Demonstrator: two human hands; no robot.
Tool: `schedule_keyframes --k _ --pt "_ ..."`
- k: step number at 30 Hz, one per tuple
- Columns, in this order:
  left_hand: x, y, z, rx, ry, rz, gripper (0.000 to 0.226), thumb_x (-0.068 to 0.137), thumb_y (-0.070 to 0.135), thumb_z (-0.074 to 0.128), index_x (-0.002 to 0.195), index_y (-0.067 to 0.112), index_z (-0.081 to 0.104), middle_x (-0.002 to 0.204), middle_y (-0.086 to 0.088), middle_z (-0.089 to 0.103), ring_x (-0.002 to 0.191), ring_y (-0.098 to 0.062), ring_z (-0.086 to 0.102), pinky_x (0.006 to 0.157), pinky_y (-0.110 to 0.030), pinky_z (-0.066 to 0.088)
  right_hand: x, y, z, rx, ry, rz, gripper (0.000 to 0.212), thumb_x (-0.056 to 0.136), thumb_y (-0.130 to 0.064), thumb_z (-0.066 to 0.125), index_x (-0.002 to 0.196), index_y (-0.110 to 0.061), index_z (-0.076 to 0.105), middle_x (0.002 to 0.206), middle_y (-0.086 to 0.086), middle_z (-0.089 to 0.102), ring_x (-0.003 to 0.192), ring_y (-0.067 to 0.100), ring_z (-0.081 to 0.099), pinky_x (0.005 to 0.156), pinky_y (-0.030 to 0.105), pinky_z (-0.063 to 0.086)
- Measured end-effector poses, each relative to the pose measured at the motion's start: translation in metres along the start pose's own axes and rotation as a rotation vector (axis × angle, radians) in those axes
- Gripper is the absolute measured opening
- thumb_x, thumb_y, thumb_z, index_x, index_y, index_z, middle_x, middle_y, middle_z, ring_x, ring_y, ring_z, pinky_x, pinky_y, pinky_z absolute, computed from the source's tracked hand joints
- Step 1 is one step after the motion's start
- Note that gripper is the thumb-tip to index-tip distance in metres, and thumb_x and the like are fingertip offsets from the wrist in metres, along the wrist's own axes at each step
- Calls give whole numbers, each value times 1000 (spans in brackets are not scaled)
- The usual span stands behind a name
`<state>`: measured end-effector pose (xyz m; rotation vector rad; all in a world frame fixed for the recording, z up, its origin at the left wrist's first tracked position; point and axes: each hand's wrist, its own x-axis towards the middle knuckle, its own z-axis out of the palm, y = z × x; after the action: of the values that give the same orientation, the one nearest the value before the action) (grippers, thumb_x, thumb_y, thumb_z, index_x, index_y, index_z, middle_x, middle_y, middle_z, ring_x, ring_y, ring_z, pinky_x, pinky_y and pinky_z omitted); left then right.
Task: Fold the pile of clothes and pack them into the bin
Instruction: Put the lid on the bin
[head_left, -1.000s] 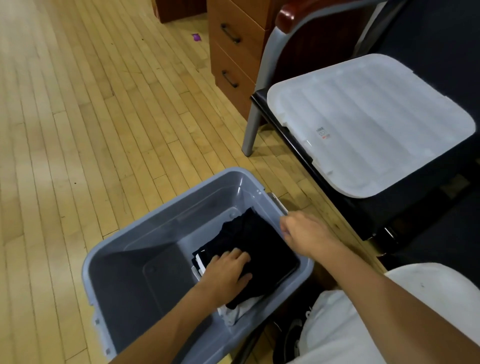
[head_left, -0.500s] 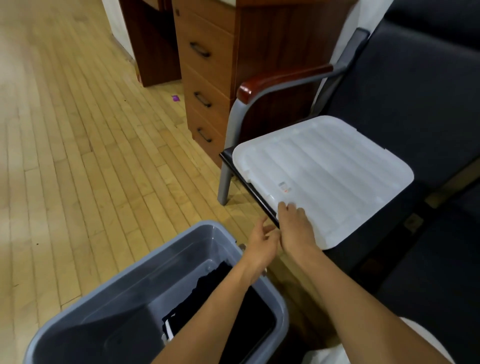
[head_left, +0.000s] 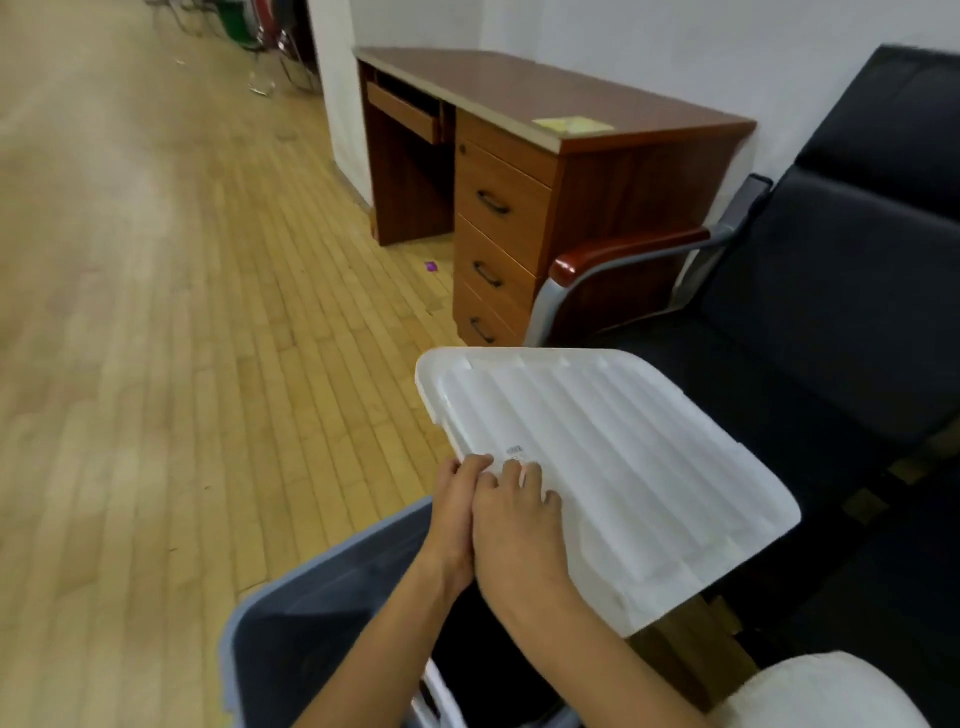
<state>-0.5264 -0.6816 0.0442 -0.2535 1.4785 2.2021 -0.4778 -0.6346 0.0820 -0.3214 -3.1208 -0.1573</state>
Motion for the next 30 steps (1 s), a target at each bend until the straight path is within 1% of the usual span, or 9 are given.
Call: schedule_keyframes --k 3,6,10,14,18,23,26,28,30 --pt "-55 53 -27 -92 -96 177 40 94 51 51 98 17 72 97 -7 72 86 -17 69 78 -32 58 -30 -46 -60 78 94 -56 40 87 -5 65 122 -9 46 110 15 61 91 25 66 71 35 54" --pt "-103 96 -47 -130 -118 340 54 88 59 44 111 17 69 106 -13 65 98 -27 61 88 -41 52 -61 -75 -107 180 230 -231 41 93 -7 59 126 -8 33 115 14 58 97 25 65 78 34 54" --pt "-114 116 -78 43 -76 519 57 96 58 43 134 16 53 131 -12 59 123 -27 56 103 -52 47 -92 -83 -139 393 323 -236 46 97 -19 56 132 -11 26 115 7 62 96 21 67 75 28 57" --pt "-90 109 -102 378 0 601 40 97 41 54 136 33 48 142 11 46 131 -6 45 111 -40 40 -85 -48 -139 691 156 -75 34 91 -31 62 116 -19 42 92 -10 54 74 9 53 52 15 32" --pt "-51 66 -150 719 177 522 62 93 48 52 148 26 35 152 13 33 137 -2 32 116 -37 32 -51 -8 -102 1135 -109 23 22 80 -9 70 96 -17 58 92 -3 64 83 12 62 57 20 46" --pt "-4 1 -256 1138 534 168 78 92 61 46 154 21 23 161 -4 22 148 -25 20 116 -55 25 -18 43 -53 1151 -255 76 38 66 2 71 98 -18 63 94 6 69 82 20 67 58 28 54" --pt "1 -34 -294 925 630 -71 93 91 56 58 157 12 10 163 -12 14 150 -31 14 117 -51 24 3 77 -30 1221 -312 129 39 70 15 58 94 -14 64 81 9 71 65 19 69 50 29 52" --pt "1 -51 -303 658 681 -176 103 86 60 62 156 9 8 162 -14 16 146 -35 25 112 -50 35 16 100 -16 1323 -357 184 44 72 22 48 96 -11 64 80 13 72 64 27 70 53 36 56" --pt "1 -66 -303 498 679 -249 87 88 65 55 148 6 31 149 -16 40 127 -36 49 93 -42 46 31 122 3 1380 -413 222 49 71 22 46 102 -11 63 86 17 72 69 34 70 56 43 59"
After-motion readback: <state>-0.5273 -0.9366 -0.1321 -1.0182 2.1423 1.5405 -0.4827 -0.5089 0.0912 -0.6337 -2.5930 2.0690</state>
